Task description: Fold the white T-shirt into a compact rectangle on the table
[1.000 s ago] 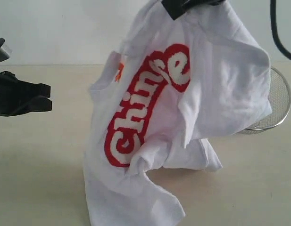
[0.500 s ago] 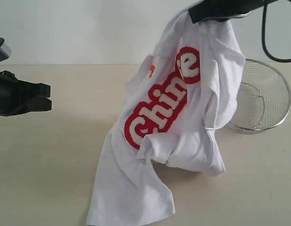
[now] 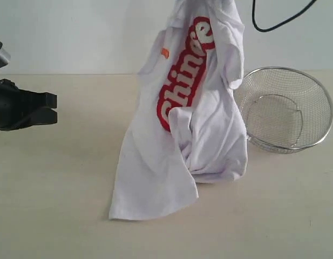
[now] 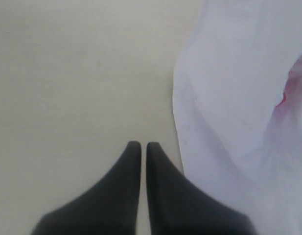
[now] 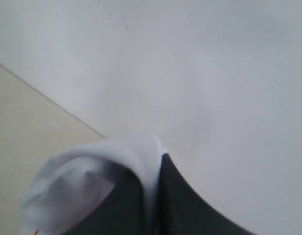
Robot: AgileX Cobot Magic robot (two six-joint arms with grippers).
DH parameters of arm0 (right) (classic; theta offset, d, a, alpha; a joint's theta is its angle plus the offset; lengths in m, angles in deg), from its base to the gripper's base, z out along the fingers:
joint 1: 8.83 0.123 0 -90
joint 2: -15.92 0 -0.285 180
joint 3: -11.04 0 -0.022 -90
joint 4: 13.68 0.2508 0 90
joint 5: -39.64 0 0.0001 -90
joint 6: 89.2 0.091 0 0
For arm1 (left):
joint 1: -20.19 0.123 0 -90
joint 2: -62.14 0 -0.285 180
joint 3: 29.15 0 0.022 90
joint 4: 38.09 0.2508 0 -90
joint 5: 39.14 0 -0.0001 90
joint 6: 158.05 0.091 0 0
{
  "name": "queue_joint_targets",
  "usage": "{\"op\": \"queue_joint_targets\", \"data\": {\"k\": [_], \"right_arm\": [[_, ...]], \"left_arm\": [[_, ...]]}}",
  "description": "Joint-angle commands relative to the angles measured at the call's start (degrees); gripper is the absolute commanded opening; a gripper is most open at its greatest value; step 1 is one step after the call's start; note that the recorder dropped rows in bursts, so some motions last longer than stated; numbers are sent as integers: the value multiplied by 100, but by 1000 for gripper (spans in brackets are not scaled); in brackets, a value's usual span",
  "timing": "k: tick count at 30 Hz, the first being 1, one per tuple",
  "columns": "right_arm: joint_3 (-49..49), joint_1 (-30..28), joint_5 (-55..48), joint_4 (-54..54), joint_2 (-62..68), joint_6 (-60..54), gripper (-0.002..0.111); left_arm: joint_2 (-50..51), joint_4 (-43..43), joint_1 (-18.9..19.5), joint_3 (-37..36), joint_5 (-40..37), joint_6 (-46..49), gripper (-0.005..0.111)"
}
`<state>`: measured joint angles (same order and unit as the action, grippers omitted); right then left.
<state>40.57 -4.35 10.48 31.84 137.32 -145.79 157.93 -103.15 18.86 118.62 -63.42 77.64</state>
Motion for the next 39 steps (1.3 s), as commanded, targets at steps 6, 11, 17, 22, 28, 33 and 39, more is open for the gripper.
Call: {"op": "queue_joint_targets", "data": {"k": [6,11,17,22,28,33,39], "right_arm": [[1669,-214,-333,75,1403,703,1],[1698,-190,-576,75,1452,718,41],[1734,-190,-794,-476,1369,1725,82],[1734,-190,-1401,-1398,1082,2224,58],[1734,-225,-2432,-1959,651,2777,10],[1734,-225,-3554,-1983,578,2705,0],[1734,-215,-4080,-1948,578,2496,0]], "left_arm": [[-54,-151,-3,34,175,165,4],[-54,-294,-3,34,46,472,4],[0,-1514,-594,43,-78,1995,4],[651,-2103,-1140,361,224,2384,4],[1809,-2092,-1583,1118,164,2408,4],[2566,-2092,-1737,1542,-255,2408,4],[2891,-2092,-1737,1568,147,2408,4]]}}
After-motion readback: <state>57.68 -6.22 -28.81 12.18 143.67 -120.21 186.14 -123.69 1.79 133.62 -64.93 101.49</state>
